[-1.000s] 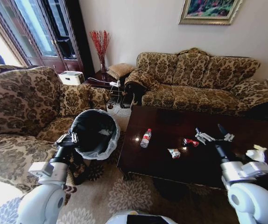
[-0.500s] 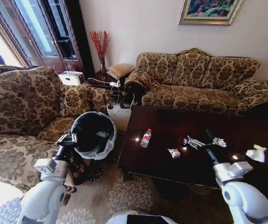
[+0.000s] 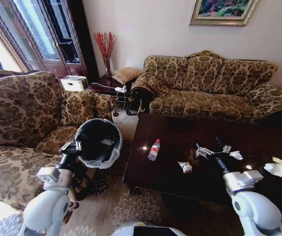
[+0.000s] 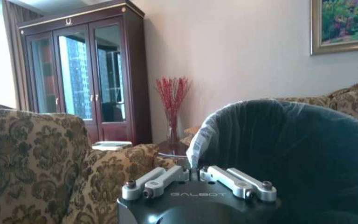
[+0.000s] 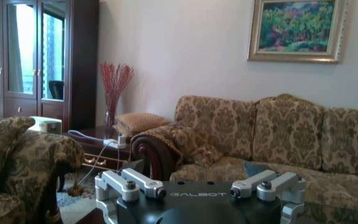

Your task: Move to the front of the table and place the trash on the table into the trash bin.

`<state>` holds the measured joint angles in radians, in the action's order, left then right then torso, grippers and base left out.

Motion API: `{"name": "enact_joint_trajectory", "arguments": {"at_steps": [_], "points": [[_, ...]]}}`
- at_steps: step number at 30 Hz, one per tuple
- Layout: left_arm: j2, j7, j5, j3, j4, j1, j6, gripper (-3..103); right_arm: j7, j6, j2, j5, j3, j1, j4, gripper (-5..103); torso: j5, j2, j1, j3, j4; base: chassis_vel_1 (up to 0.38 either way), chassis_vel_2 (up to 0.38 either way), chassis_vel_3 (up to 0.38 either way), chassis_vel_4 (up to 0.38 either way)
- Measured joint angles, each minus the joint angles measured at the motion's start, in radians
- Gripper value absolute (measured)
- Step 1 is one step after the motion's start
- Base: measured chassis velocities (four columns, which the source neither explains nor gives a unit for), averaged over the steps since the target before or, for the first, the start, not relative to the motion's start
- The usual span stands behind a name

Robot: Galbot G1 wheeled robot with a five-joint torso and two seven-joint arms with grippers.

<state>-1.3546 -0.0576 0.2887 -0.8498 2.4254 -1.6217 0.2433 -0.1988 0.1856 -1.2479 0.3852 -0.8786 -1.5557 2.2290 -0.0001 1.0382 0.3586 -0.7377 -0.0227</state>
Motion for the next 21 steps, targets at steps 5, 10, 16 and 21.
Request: {"name": "enact_joint_trajectory", "arguments": {"at_steps": [5, 10, 16, 21], "points": [[0.005, 0.000, 0.000, 0.001, -0.039, 0.018, -0.007, 3, 0.041, 0.001, 0.028, 0.028, 0.079, 0.043, -0.100, 100, 0.0003, 0.000, -0.001, 0.000, -0.0005, 0.000, 0.000, 0.000, 0.000], [0.040, 0.000, 0.009, 0.022, -0.113, 0.051, -0.014, 3, 0.083, -0.010, 0.035, 0.025, 0.143, 0.062, -0.163, 100, -0.0004, 0.000, -0.001, 0.000, 0.0005, 0.000, 0.000, 0.000, 0.000], [0.085, -0.020, 0.040, 0.014, -0.173, 0.045, -0.039, 3, 0.166, -0.032, 0.071, 0.011, 0.377, 0.238, -0.350, 100, -0.0001, 0.000, -0.001, 0.000, -0.0005, 0.000, 0.000, 0.000, 0.000], [0.122, -0.048, 0.059, -0.007, -0.214, 0.056, -0.054, 3, 0.250, -0.056, 0.063, 0.047, 0.639, 0.458, -0.553, 100, -0.0003, 0.000, -0.001, 0.000, 0.0000, 0.000, 0.000, 0.000, 0.000]]}}
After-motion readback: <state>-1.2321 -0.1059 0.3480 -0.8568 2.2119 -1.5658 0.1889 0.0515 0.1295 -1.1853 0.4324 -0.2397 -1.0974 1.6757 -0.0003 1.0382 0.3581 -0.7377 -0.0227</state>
